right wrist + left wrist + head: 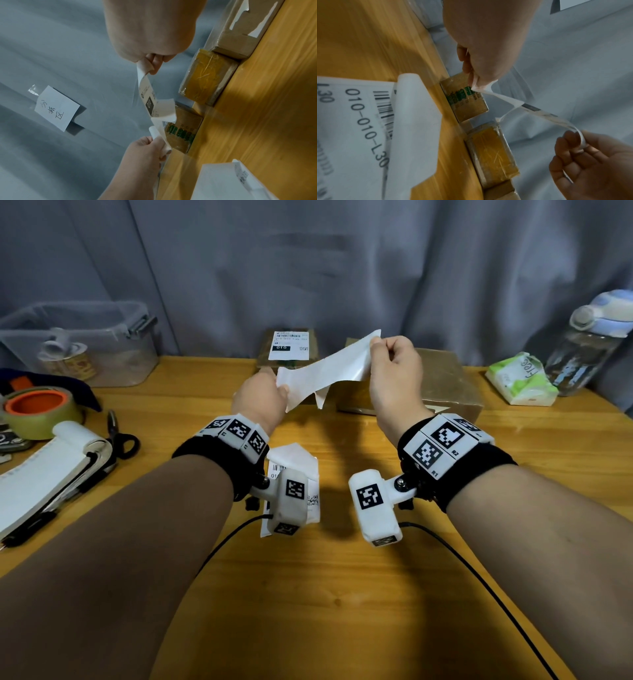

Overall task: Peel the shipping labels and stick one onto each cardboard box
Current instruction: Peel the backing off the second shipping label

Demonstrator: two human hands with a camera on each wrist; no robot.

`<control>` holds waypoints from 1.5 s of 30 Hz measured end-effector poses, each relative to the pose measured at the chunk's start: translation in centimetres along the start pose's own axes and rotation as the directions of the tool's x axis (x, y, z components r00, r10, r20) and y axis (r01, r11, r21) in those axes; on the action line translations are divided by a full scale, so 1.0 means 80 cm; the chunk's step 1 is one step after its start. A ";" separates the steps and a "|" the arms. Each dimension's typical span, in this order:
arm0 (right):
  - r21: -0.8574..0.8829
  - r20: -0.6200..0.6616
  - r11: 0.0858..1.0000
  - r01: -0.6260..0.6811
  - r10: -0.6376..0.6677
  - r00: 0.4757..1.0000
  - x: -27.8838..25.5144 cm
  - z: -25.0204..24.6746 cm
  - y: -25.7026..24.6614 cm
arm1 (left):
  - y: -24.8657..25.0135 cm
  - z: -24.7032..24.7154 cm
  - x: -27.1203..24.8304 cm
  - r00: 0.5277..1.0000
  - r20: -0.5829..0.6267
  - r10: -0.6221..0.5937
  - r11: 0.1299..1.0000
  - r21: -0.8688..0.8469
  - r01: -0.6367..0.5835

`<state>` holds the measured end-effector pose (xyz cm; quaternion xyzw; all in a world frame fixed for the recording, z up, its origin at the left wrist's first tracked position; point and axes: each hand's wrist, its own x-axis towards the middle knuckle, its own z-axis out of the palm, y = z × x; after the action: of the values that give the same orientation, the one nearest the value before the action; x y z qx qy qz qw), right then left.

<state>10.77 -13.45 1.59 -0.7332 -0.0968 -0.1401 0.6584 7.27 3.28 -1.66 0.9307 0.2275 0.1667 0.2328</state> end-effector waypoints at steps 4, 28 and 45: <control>0.008 -0.041 1.000 -0.007 0.008 0.999 0.004 -0.005 0.004 | -0.004 -0.005 0.002 0.998 0.020 -0.063 0.991 -0.113 0.065; 0.056 -0.091 0.993 0.100 -0.094 0.991 -0.006 -0.005 -0.011 | -0.036 -0.002 -0.002 0.989 0.053 -0.140 0.988 -0.050 0.143; 0.065 -0.070 0.998 0.011 -0.007 0.998 0.010 -0.010 -0.018 | -0.050 -0.010 -0.013 0.987 0.110 -0.121 0.921 -0.357 0.153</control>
<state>11.02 -14.12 3.33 -0.7054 -0.0817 -0.1652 0.6845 4.66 6.23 -3.22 0.8594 0.2471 0.1493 0.4220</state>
